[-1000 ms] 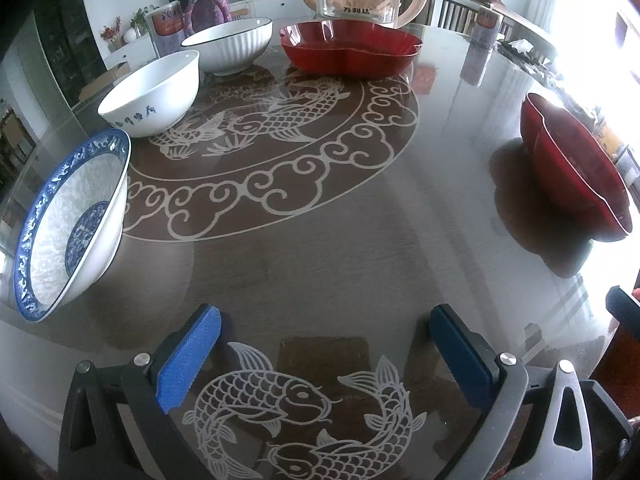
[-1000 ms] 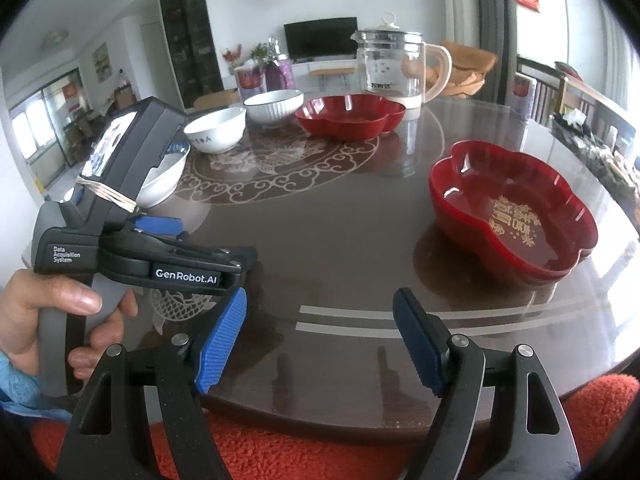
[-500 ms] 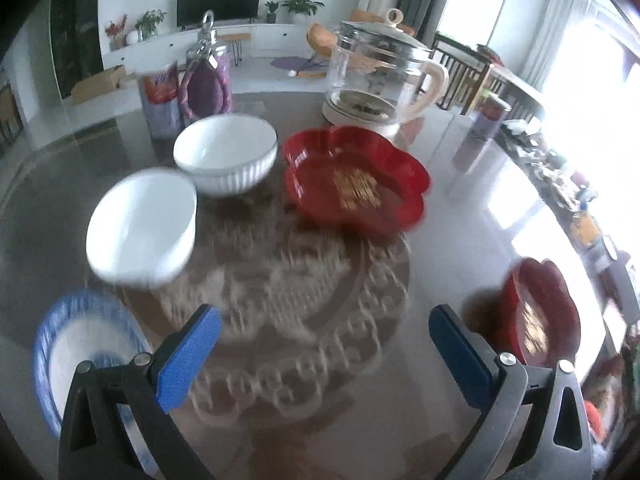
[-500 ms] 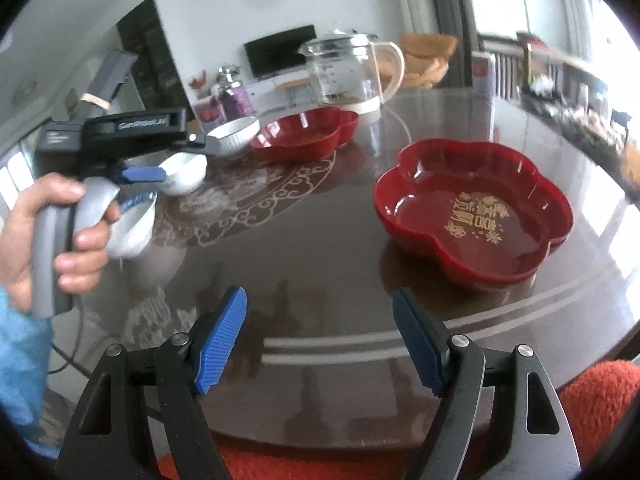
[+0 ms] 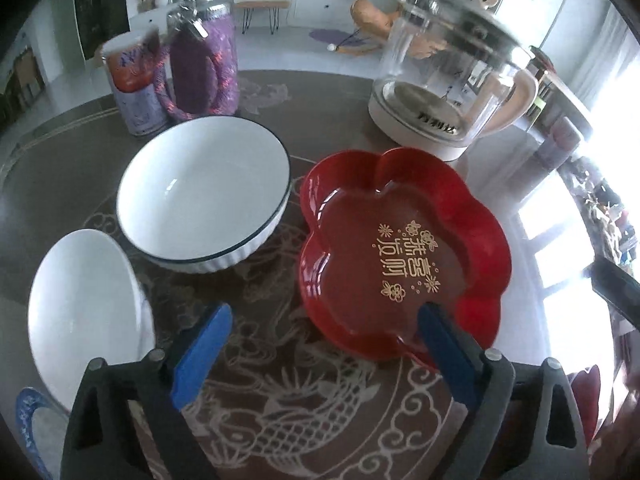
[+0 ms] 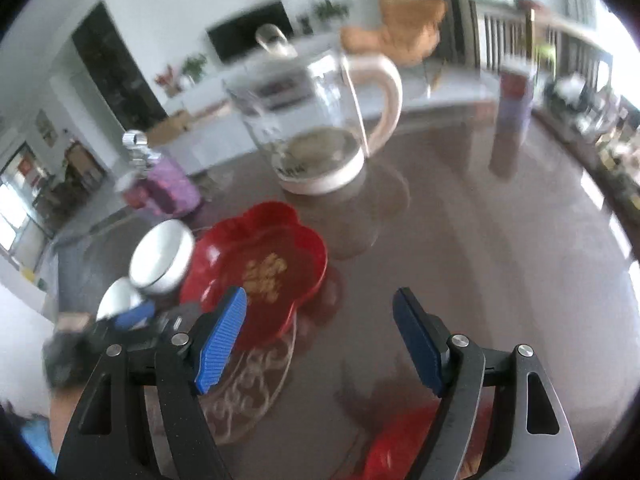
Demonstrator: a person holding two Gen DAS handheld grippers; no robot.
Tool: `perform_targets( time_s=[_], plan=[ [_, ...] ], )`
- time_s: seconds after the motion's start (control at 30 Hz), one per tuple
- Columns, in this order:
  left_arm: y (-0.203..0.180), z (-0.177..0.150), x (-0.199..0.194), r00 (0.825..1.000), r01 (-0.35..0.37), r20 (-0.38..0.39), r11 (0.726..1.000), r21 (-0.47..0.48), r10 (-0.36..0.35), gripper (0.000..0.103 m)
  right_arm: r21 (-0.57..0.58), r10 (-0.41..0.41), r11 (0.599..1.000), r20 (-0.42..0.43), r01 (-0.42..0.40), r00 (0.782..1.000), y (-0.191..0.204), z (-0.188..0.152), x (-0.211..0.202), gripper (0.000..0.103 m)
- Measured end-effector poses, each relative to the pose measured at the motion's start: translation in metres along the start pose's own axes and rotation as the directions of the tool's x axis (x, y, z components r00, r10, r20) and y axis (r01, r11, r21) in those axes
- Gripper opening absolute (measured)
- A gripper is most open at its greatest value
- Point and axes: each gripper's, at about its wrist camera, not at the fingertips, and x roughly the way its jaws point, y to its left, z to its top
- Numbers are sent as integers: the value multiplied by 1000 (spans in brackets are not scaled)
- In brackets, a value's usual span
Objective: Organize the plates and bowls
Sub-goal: 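Grasp the rim of the third red flower plate with the right gripper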
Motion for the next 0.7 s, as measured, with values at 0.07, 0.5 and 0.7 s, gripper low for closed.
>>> perform_targets(
  time_s=[0.07,0.5,0.7],
  plan=[
    [-1,1,7,1000,-3,-12,1000,0,3,90,28,6,1000,-62,-4,998,-3,10,31,79],
    [3,8,38,998,33,-61,999,-13,-34,36,-32,-71,997,-164,67,984,14,21,101,9],
    [-8,-10,-4,994,107,-18,994,25,-107,33,-15,-19,1000,-99,18,995,7,4,48,9]
  ],
)
